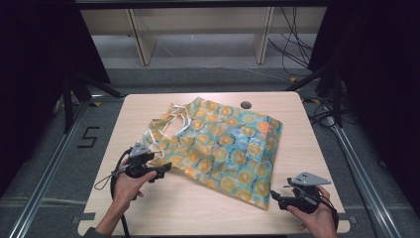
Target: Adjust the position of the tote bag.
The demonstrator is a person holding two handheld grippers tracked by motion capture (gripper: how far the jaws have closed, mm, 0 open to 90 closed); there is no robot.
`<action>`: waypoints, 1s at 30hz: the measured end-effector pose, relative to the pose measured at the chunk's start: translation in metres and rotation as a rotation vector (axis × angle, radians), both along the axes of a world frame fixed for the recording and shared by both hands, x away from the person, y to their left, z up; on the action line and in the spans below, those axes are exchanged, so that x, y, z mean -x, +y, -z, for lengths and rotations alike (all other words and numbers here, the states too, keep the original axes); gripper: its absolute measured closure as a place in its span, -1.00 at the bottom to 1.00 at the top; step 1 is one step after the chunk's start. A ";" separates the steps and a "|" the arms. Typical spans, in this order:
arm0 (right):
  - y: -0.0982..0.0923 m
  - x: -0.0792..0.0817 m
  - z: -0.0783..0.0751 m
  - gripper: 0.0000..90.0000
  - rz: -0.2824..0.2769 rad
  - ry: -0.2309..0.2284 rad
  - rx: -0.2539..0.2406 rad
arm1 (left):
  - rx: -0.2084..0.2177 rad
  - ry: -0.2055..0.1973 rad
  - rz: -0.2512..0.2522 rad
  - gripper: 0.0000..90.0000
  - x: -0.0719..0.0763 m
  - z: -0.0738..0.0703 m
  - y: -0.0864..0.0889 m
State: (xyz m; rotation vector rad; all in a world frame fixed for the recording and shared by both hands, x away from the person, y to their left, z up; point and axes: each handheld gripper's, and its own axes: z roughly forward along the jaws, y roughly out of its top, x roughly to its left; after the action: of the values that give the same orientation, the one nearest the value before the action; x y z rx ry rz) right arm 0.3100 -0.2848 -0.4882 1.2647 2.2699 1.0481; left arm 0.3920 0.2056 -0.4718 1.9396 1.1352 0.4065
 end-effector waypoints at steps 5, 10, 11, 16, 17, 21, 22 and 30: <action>0.001 0.002 0.001 -0.52 0.023 0.030 -0.022 | -0.034 0.038 0.034 -0.58 -0.013 0.011 0.001; 0.001 -0.001 0.002 -0.54 -0.003 0.012 -0.031 | -0.053 0.062 0.075 -0.66 -0.018 0.019 0.001; 0.005 -0.001 0.001 -0.53 -0.035 0.005 -0.037 | -0.063 0.067 0.074 -0.66 -0.018 0.021 0.000; 0.021 0.007 -0.002 -0.52 -0.040 0.018 0.000 | -0.029 0.068 0.081 -0.65 -0.023 0.024 0.003; 0.021 0.007 -0.002 -0.52 -0.040 0.018 0.000 | -0.033 0.065 0.074 -0.65 -0.024 0.025 0.003; 0.031 0.005 0.003 -0.53 -0.062 0.034 0.032 | -0.042 0.054 0.087 -0.51 -0.027 0.031 0.000; 0.031 0.005 0.003 -0.53 -0.062 0.034 0.032 | -0.042 0.054 0.087 -0.48 -0.027 0.031 0.000; 0.039 0.005 0.008 -0.54 -0.078 0.070 0.074 | -0.120 0.007 0.159 0.44 -0.024 0.035 -0.007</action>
State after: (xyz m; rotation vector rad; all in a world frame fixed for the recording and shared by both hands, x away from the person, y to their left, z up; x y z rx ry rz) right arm 0.3049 -0.2456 -0.4962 1.2105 2.4051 0.9495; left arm 0.4159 0.1986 -0.5067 2.1203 0.9716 0.3899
